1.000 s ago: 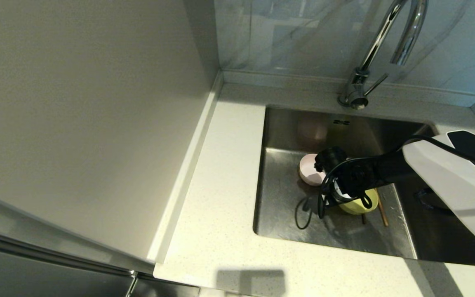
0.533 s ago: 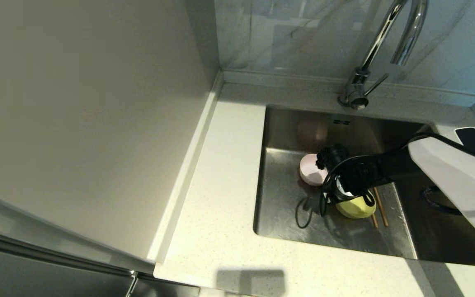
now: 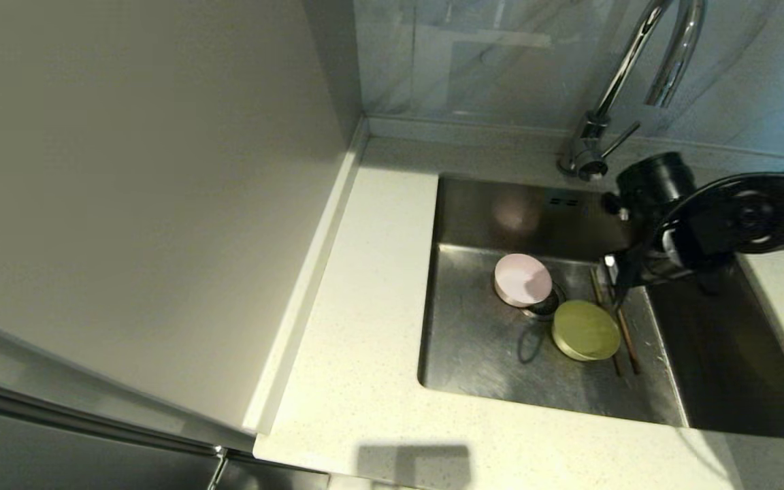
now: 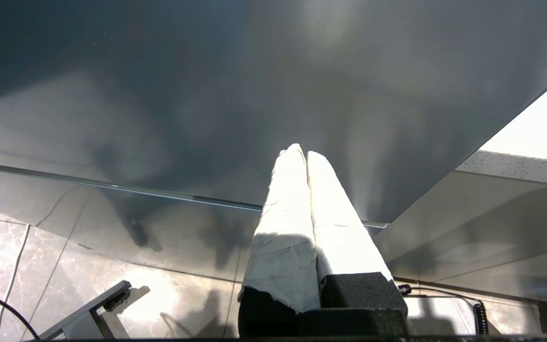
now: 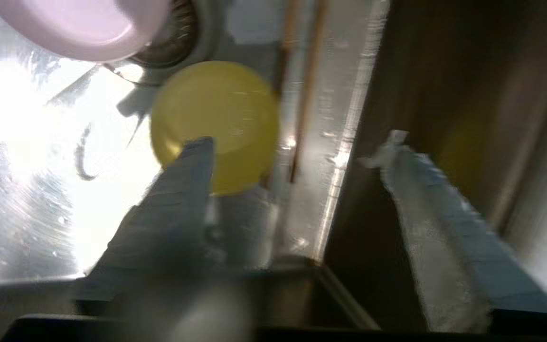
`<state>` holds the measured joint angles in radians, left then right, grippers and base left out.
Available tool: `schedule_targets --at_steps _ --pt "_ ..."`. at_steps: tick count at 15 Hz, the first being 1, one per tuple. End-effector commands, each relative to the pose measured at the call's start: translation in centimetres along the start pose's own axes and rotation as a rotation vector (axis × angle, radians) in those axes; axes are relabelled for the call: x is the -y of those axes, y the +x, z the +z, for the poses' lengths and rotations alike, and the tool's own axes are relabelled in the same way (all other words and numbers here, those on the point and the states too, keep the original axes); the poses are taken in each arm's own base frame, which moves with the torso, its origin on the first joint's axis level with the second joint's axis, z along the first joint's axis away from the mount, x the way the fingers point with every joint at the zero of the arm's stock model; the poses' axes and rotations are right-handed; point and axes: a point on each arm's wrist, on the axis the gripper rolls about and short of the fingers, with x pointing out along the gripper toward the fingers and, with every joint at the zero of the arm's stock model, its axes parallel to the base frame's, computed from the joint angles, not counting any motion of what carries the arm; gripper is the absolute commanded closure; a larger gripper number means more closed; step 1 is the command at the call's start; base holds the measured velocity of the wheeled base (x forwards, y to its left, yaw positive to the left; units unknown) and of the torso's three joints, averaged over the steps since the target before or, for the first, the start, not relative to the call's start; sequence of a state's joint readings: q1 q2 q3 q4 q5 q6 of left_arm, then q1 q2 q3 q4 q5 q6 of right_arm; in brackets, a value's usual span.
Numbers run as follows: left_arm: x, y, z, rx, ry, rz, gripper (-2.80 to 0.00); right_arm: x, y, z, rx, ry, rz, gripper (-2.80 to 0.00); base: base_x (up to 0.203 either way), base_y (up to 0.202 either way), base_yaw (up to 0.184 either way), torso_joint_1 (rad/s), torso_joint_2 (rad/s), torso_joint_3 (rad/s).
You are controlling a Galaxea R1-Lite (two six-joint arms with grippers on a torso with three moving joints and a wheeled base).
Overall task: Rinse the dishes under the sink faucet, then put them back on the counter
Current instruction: Turn on the faucet
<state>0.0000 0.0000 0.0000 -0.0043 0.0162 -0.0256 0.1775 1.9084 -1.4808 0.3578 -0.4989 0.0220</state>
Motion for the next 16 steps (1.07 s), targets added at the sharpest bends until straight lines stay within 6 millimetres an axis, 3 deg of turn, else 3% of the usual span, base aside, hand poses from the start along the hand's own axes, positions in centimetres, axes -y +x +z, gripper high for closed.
schedule_targets --at_steps 1,4,8,10,12,16 --pt "0.0 0.0 0.0 0.003 0.000 0.001 0.00 4.6 -5.6 0.2 0.102 0.088 -0.031 0.00 0.000 0.000 0.000 0.000 0.00 0.000" --pt "0.0 0.0 0.0 0.003 0.000 0.001 0.00 7.6 -7.9 -0.8 0.123 0.143 -0.075 0.00 0.000 0.000 0.000 0.000 0.00 0.000" --pt "0.0 0.0 0.0 0.003 0.000 0.001 0.00 9.0 -8.8 1.1 0.203 0.357 -0.071 0.00 0.000 0.000 0.000 0.000 0.00 0.000" --pt "0.0 0.0 0.0 0.003 0.000 0.001 0.00 10.3 -8.1 2.0 0.220 0.444 -0.070 0.00 0.000 0.000 0.000 0.000 0.00 0.000" --pt "0.0 0.0 0.0 0.003 0.000 0.001 0.00 11.7 -7.5 2.7 0.234 0.564 0.043 0.00 0.000 0.000 0.000 0.000 0.00 0.000" --pt "0.0 0.0 0.0 0.003 0.000 0.001 0.00 11.0 -4.2 4.4 0.159 0.850 0.283 0.00 0.000 0.000 0.000 0.000 0.00 0.000"
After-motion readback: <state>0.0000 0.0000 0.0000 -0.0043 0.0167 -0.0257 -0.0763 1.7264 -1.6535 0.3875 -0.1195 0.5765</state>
